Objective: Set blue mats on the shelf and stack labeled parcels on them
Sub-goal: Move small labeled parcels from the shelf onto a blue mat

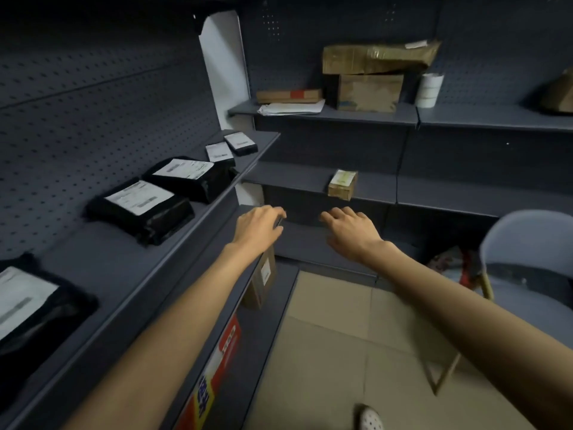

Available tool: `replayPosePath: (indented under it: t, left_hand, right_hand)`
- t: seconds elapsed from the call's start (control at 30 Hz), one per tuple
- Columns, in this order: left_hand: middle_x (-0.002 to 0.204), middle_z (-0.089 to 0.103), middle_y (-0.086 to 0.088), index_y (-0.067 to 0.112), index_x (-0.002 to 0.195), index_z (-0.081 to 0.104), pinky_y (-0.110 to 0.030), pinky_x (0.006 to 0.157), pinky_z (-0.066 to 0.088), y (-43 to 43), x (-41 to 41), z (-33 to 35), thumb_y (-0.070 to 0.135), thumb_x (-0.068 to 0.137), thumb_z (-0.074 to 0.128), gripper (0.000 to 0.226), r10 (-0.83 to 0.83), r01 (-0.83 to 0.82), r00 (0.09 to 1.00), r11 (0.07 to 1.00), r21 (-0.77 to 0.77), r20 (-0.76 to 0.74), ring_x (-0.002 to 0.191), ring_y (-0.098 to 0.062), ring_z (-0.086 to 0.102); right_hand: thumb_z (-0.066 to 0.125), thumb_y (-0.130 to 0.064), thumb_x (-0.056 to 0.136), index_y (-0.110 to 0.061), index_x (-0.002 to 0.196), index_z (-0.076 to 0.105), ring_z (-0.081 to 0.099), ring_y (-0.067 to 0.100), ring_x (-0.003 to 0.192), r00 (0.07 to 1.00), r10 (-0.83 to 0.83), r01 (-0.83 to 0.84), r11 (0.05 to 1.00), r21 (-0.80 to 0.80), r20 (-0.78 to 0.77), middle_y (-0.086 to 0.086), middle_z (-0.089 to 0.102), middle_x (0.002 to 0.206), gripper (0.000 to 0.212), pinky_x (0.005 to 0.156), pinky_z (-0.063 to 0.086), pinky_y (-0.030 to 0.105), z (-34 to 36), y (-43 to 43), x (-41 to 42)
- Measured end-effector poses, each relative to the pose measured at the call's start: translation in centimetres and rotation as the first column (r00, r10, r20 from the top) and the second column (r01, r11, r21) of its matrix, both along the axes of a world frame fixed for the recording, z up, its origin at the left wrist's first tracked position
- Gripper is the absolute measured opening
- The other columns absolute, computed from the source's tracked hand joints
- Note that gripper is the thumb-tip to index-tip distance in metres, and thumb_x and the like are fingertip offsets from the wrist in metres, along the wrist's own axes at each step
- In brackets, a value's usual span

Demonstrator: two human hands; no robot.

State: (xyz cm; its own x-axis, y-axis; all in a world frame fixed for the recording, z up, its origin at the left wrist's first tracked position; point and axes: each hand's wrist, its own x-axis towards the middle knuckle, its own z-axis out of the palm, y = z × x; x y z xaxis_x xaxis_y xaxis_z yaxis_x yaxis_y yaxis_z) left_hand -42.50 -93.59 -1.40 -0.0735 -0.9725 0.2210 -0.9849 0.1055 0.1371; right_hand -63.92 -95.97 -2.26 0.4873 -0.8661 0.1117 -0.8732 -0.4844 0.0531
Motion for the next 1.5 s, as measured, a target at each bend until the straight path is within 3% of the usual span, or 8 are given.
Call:
replayPosePath:
  t: [0.4,0.63,0.87,1.03,1.17,1.3,1.43,1.5]
  left_hand:
    - [0.132,0.059,-0.001,0.025,0.126,0.061,-0.04,0.085,0.05,-22.5,0.2,1.4,0.024,0.096,0.057,0.03,0.265,-0.265,0.964,0.964,0.02,-0.021,0.119,-0.027,0.056]
    - [0.139,0.052,-0.002,0.023,0.133,0.057,-0.044,0.09,0.048,-29.6,8.1,2.4,0.034,0.094,0.058,0.041,0.55,-0.551,0.835,0.834,-0.037,-0.03,0.122,-0.031,0.052]
    - [0.163,0.015,-0.002,0.028,0.154,0.023,-0.049,0.111,0.033,-35.2,16.3,0.7,0.058,0.093,0.049,0.072,0.7,-0.689,0.708,0.657,0.306,0.092,0.142,-0.037,0.03]
    - [0.16,0.024,-0.004,0.023,0.15,0.03,-0.047,0.105,0.037,-36.8,18.3,-0.6,0.051,0.095,0.047,0.064,0.735,-0.705,0.677,0.633,0.32,0.038,0.137,-0.033,0.041]
    - [0.161,0.021,-0.003,0.025,0.15,0.029,-0.049,0.105,0.037,-37.4,19.2,-0.7,0.054,0.093,0.048,0.066,0.796,-0.764,0.603,0.558,0.324,0.053,0.137,-0.034,0.04]
    - [0.161,0.016,-0.006,0.034,0.154,0.017,-0.049,0.108,0.034,-38.2,18.9,-0.8,0.062,0.09,0.05,0.077,0.854,-0.795,0.517,0.452,0.404,0.063,0.14,-0.035,0.035]
    - [0.146,0.039,-0.014,0.031,0.146,0.033,-0.047,0.104,0.039,-39.2,17.2,0.0,0.057,0.088,0.056,0.067,0.917,-0.858,0.398,0.373,0.353,-0.001,0.132,-0.038,0.04]
    - [0.144,0.04,-0.014,0.032,0.145,0.036,-0.047,0.104,0.038,-39.7,16.0,0.6,0.055,0.089,0.055,0.064,0.938,-0.892,0.345,0.337,0.303,-0.027,0.131,-0.038,0.037]
  right_hand:
    - [0.05,-0.031,0.095,-0.015,0.14,0.038,0.045,0.035,0.124,0.968,0.244,-0.244,0.97,-0.002,0.053,0.011,0.049,0.134,0.05,0.096,0.042,0.045,2.1,-29.3,2.7]
    - [0.05,-0.029,0.097,-0.016,0.145,0.036,0.043,0.035,0.127,0.9,0.412,-0.425,0.902,0.075,0.145,0.011,0.045,0.14,0.052,0.098,0.042,0.048,0.6,-38.3,12.0]
    - [0.049,-0.031,0.099,-0.019,0.148,0.033,0.035,0.041,0.131,0.828,0.471,-0.526,0.841,0.129,0.304,0.009,0.032,0.152,0.053,0.105,0.039,0.05,0.1,-45.0,23.1]
    - [0.045,-0.052,0.096,-0.024,0.153,0.02,0.011,0.045,0.144,0.841,0.474,-0.531,0.815,0.231,0.26,0.004,0.012,0.162,0.068,0.114,0.024,0.057,-1.3,-46.9,28.8]
    - [0.038,-0.059,0.096,-0.026,0.153,0.018,-0.008,0.051,0.144,0.838,0.505,-0.544,0.795,0.267,0.206,0.001,-0.001,0.164,0.069,0.115,0.017,0.062,-2.7,-48.2,31.2]
    - [0.043,-0.047,0.097,-0.023,0.142,0.033,-0.006,0.052,0.144,0.784,0.578,-0.62,0.744,0.247,0.228,0.003,0.008,0.163,0.051,0.11,0.021,0.067,-3.1,-50.9,31.4]
    - [0.049,-0.042,0.092,-0.024,0.124,0.046,0.007,0.044,0.146,0.682,0.677,-0.73,0.649,0.213,0.277,0.0,0.021,0.159,0.037,0.105,0.034,0.06,-2.3,-53.9,29.8]
    - [0.049,-0.042,0.092,-0.025,0.118,0.049,0.013,0.04,0.145,0.619,0.726,-0.782,0.605,0.151,0.299,-0.001,0.027,0.156,0.032,0.102,0.038,0.059,-1.6,-55.2,29.3]
